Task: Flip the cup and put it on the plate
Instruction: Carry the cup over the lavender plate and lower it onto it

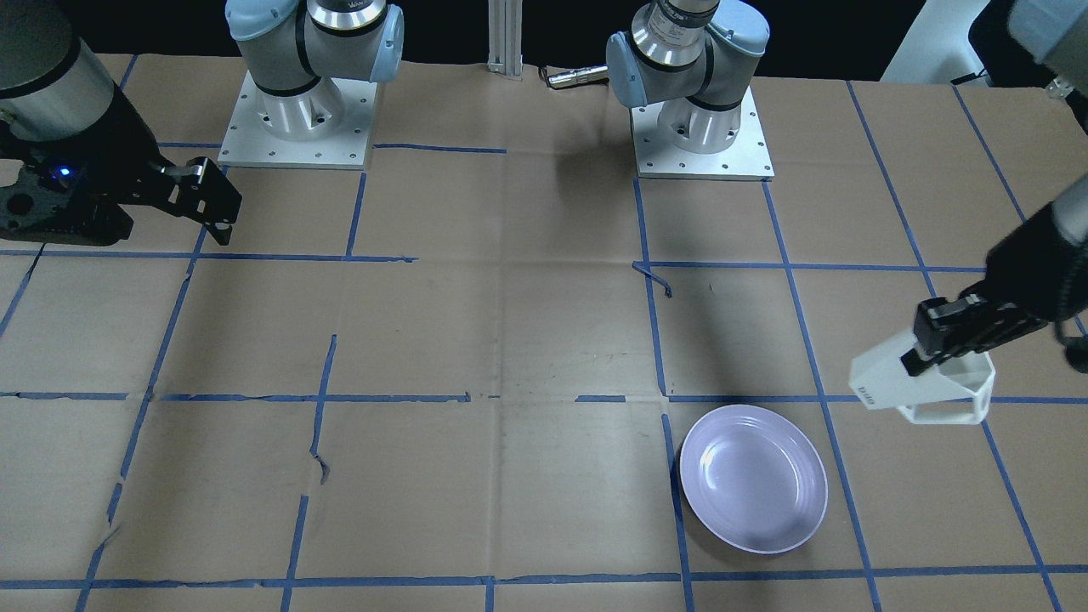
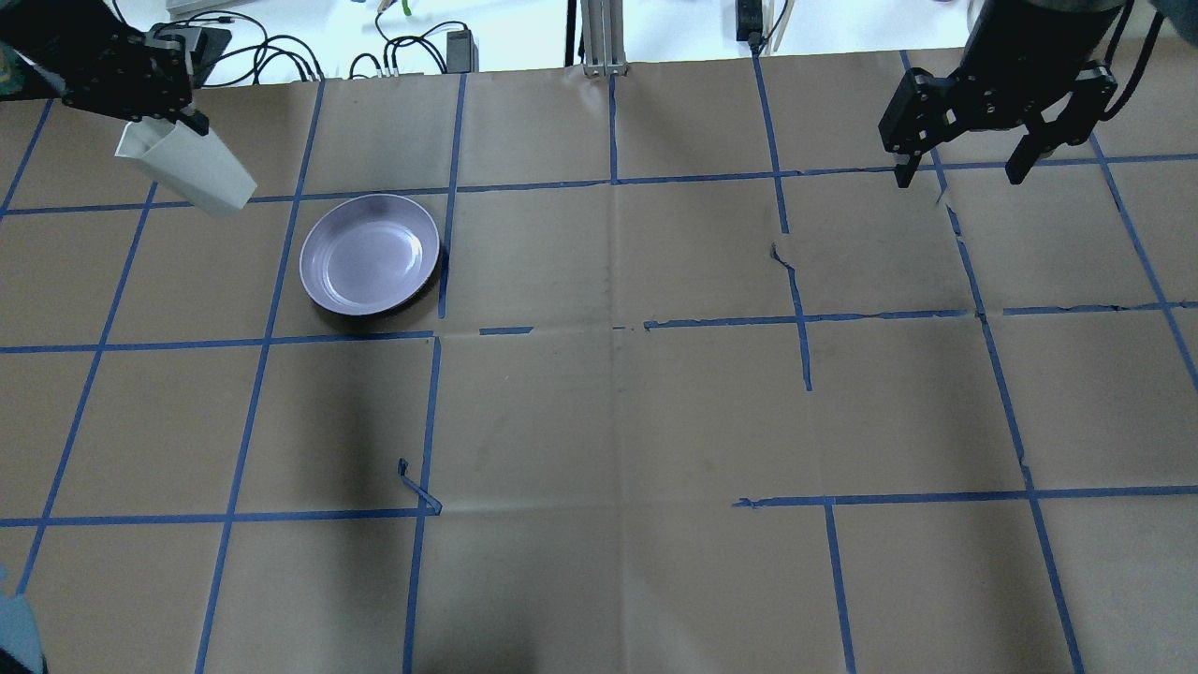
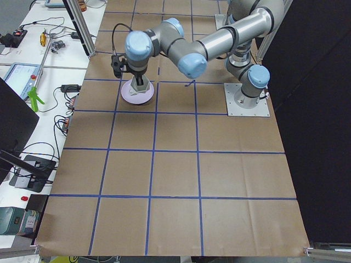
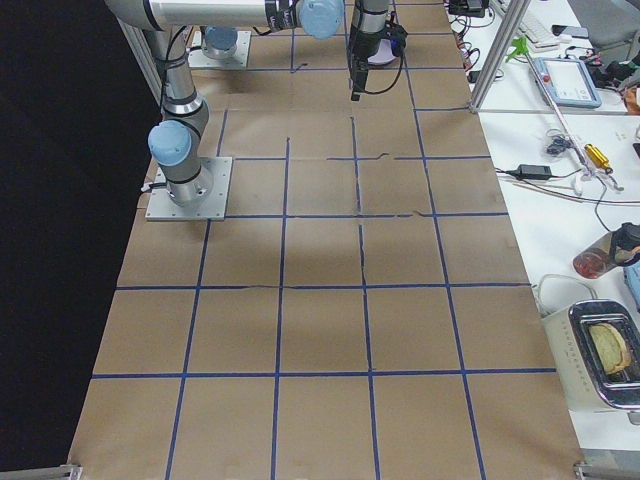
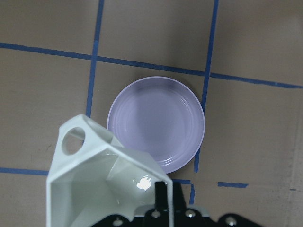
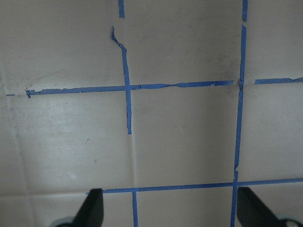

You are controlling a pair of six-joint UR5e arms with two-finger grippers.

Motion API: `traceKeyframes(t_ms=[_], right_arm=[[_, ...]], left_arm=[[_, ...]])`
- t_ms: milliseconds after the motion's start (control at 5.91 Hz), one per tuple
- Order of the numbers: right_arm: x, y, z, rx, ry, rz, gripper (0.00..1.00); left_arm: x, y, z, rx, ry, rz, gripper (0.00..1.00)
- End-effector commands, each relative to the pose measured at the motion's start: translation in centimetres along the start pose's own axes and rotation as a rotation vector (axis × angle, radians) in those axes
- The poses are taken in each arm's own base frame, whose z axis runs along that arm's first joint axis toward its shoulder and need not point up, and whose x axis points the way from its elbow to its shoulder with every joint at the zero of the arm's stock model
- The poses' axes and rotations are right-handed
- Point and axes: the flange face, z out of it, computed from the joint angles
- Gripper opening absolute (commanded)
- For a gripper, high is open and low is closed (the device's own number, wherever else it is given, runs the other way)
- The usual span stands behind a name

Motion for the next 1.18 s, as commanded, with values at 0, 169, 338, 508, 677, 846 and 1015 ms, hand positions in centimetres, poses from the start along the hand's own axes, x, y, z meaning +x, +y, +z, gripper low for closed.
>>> traceKeyframes(t_ms=[0, 169, 338, 508, 677, 846, 1015], right_arm=[[0.0, 0.0, 0.0, 0.000, 0.000, 0.000, 1.00], [0.0, 0.0, 0.0, 0.000, 0.000, 0.000, 1.00], [0.0, 0.0, 0.0, 0.000, 0.000, 0.000, 1.00], [0.0, 0.0, 0.0, 0.000, 0.000, 0.000, 1.00], [0.0, 0.0, 0.0, 0.000, 0.000, 0.000, 1.00], [0.0, 0.0, 0.0, 0.000, 0.000, 0.000, 1.00], [0.0, 0.0, 0.0, 0.000, 0.000, 0.000, 1.00]], left_arm=[[10.0, 1.8, 1.2, 0.079, -0.116, 0.070, 0.00], [9.9, 3.1, 3.5, 0.039, -0.116, 0.105, 0.00], [9.3, 2.6, 5.9, 0.086, -0.121, 0.171, 0.00], [7.6, 2.9, 9.1, 0.089, -0.125, 0.194, 0.00], [4.3, 3.4, 12.4, 0.077, -0.129, 0.192, 0.00], [3.3, 3.2, 16.4, 0.088, -0.129, 0.191, 0.00], [3.7, 2.1, 19.8, 0.122, -0.131, 0.184, 0.00]])
